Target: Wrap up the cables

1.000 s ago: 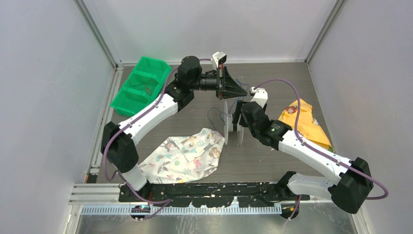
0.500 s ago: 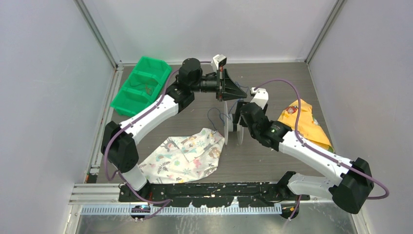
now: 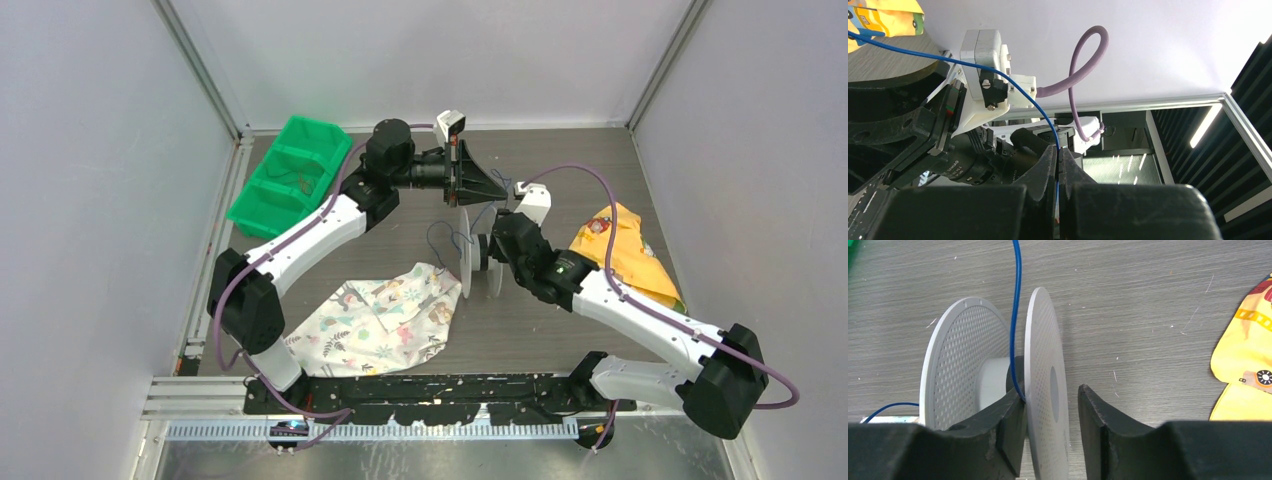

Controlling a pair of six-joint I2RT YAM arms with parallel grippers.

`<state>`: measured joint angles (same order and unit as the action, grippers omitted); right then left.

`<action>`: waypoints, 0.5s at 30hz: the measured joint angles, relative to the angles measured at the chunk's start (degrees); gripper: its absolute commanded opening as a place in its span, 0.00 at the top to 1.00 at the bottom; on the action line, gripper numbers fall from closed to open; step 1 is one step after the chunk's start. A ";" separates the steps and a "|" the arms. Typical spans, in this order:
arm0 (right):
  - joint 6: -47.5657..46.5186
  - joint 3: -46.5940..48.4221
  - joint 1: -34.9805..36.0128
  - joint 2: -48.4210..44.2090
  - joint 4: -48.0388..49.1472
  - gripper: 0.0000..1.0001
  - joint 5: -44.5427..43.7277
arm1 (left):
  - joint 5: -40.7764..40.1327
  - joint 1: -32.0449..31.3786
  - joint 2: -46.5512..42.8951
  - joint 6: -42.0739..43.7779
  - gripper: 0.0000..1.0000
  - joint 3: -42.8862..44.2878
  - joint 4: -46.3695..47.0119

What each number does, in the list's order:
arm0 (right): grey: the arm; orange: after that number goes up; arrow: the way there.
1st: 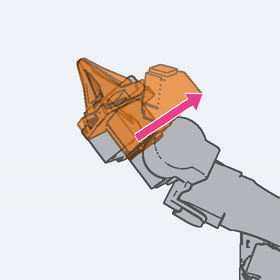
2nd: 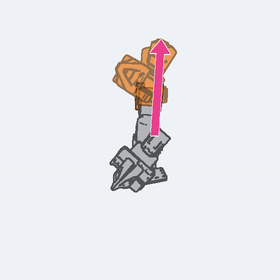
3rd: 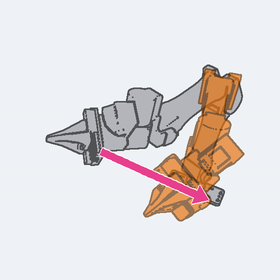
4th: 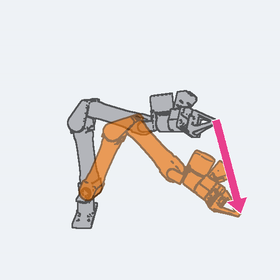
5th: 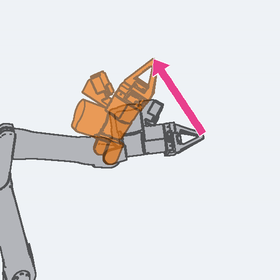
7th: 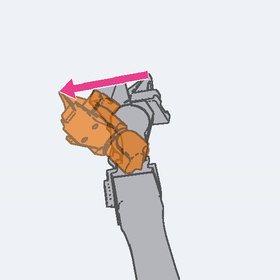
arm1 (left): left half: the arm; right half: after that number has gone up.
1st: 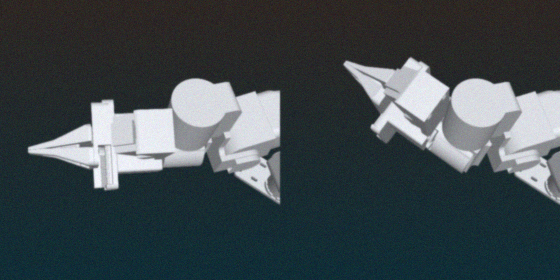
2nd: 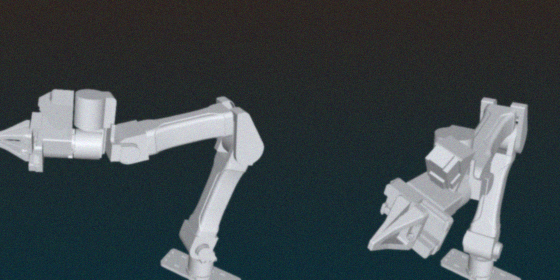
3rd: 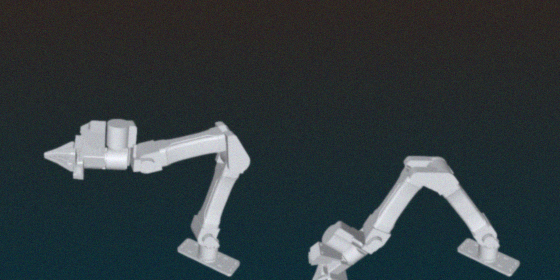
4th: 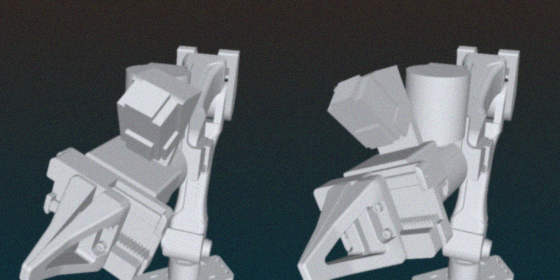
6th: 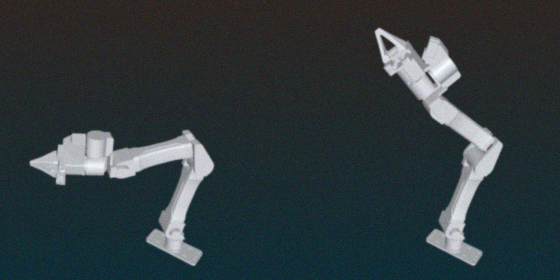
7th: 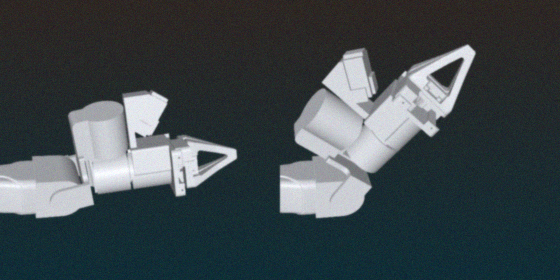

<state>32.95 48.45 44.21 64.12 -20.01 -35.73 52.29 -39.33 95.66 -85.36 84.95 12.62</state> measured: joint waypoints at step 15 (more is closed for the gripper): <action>0.17 -0.66 0.00 -1.16 -2.16 0.99 0.24 | 0.00 0.00 0.02 -0.13 0.99 -0.02 0.85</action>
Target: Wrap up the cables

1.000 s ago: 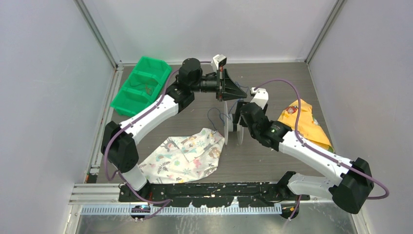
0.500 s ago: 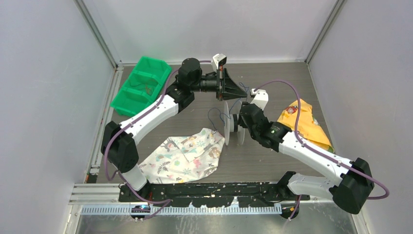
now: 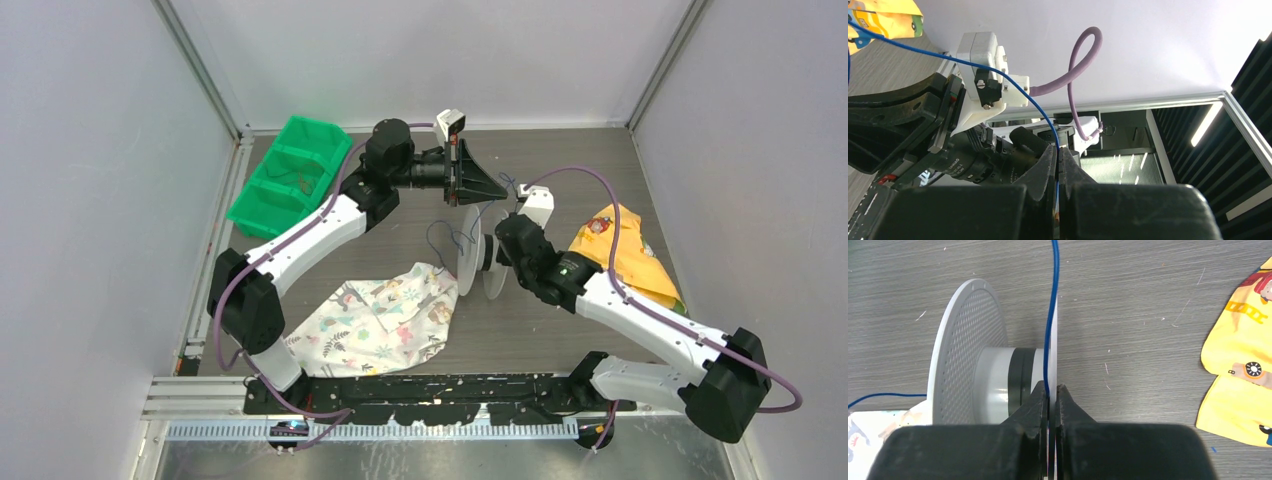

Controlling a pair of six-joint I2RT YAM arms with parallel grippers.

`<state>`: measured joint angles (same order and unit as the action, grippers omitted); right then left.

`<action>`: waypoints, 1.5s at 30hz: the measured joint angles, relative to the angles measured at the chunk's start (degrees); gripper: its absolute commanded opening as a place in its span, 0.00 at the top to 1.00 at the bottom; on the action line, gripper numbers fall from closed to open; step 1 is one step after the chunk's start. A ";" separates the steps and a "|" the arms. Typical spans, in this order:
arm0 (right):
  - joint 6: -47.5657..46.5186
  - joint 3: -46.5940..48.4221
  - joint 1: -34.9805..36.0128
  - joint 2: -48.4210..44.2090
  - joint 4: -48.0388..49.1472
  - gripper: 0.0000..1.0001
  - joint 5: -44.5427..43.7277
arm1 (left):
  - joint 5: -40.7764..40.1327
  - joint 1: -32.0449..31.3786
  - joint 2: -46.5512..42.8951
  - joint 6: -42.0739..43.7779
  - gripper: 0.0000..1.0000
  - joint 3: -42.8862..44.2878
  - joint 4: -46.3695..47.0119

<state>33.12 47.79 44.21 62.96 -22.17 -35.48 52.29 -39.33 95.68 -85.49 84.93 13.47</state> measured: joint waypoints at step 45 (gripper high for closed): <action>-16.61 52.70 -17.62 16.81 -55.34 0.99 25.29 | -24.92 17.79 -1.20 57.92 0.20 -1.03 -54.55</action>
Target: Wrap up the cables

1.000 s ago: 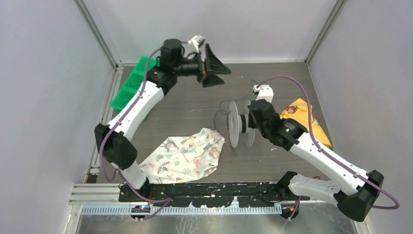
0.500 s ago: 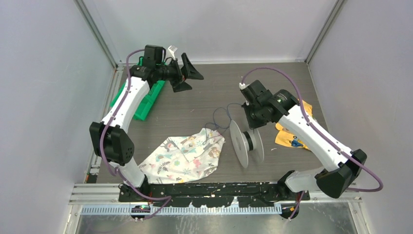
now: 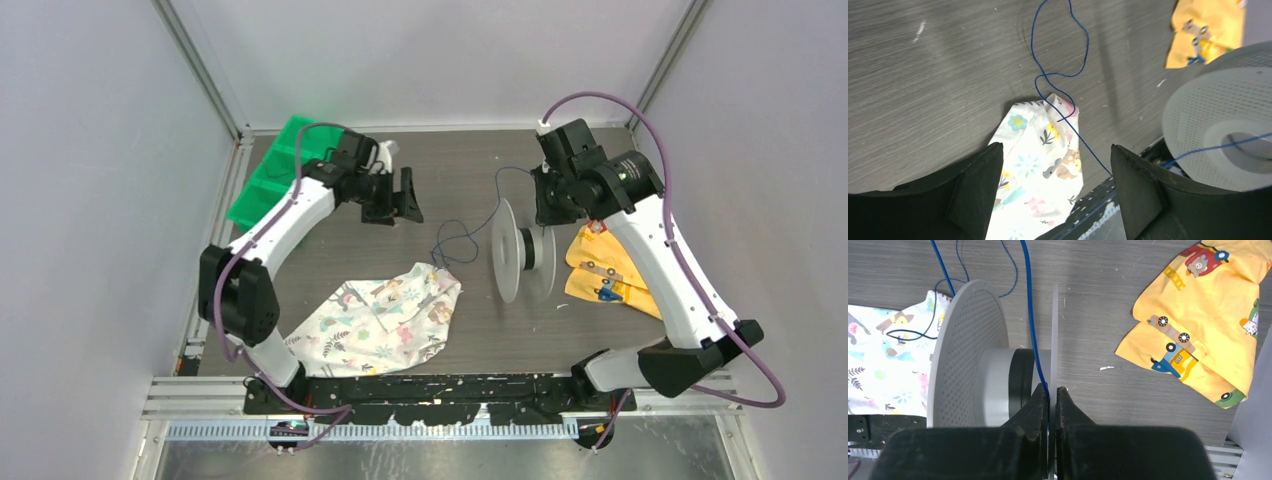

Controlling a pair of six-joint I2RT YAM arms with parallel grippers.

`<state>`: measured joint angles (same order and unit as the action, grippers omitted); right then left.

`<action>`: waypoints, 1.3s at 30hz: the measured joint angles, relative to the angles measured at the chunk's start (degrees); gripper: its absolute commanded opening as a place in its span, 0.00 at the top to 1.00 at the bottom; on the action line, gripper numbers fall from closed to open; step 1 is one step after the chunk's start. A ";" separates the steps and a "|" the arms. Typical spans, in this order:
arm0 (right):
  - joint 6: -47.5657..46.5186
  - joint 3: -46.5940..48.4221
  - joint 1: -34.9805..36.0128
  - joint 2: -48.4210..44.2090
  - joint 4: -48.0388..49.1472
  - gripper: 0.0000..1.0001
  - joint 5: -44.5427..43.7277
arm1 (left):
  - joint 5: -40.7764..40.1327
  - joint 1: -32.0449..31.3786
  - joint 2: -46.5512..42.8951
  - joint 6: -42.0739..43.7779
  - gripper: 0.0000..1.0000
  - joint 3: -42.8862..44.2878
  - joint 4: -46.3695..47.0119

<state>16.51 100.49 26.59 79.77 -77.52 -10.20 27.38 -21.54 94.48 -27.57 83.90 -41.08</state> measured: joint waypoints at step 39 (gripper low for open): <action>5.29 -14.23 0.04 -15.37 5.64 0.99 -7.65 | -11.50 -12.11 25.24 13.18 0.36 7.96 15.61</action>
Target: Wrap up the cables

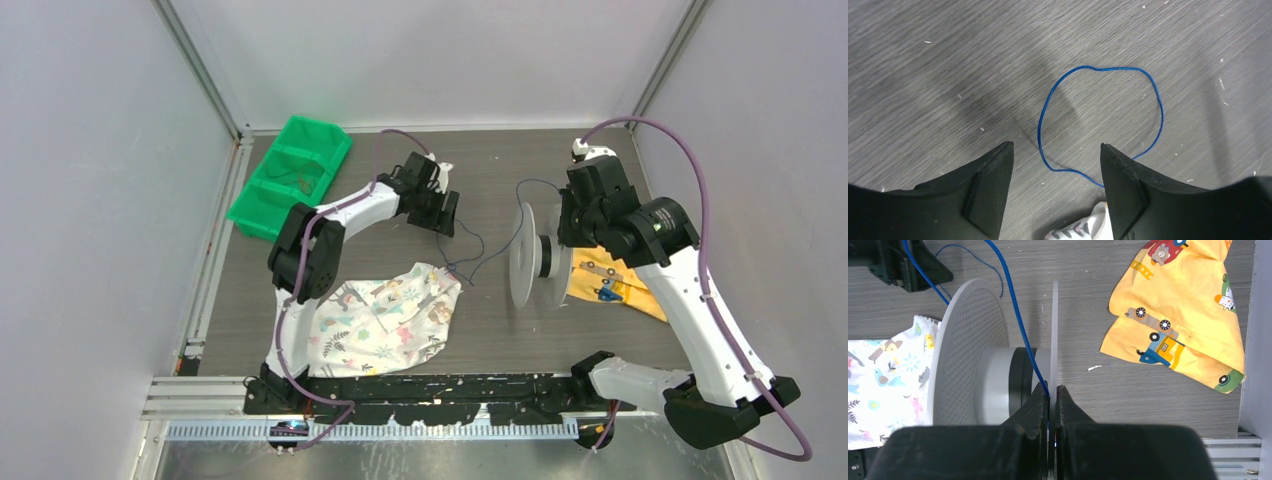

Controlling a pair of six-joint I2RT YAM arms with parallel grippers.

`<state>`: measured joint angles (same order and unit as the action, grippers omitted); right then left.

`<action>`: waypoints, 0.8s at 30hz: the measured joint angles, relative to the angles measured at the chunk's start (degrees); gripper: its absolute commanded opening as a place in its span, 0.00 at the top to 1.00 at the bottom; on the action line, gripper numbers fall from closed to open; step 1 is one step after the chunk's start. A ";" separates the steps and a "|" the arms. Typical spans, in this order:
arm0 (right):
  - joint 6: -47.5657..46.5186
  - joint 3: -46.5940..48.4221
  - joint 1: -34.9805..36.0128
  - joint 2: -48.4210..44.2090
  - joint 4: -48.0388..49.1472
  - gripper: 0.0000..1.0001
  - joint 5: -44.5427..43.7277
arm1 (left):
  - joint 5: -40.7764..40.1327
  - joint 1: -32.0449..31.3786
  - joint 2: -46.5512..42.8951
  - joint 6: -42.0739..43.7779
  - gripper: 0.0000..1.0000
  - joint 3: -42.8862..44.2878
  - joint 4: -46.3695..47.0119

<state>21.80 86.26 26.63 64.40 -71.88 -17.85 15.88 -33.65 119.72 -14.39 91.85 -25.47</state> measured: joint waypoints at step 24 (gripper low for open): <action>1.22 -1.11 0.00 -1.42 2.08 0.99 -1.57 | 0.52 8.79 -5.20 -2.54 1.00 4.70 -6.69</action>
<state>23.03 85.14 26.63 62.98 -69.80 -19.42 16.40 -24.86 114.52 -16.93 96.55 -32.16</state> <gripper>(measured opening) 0.058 0.012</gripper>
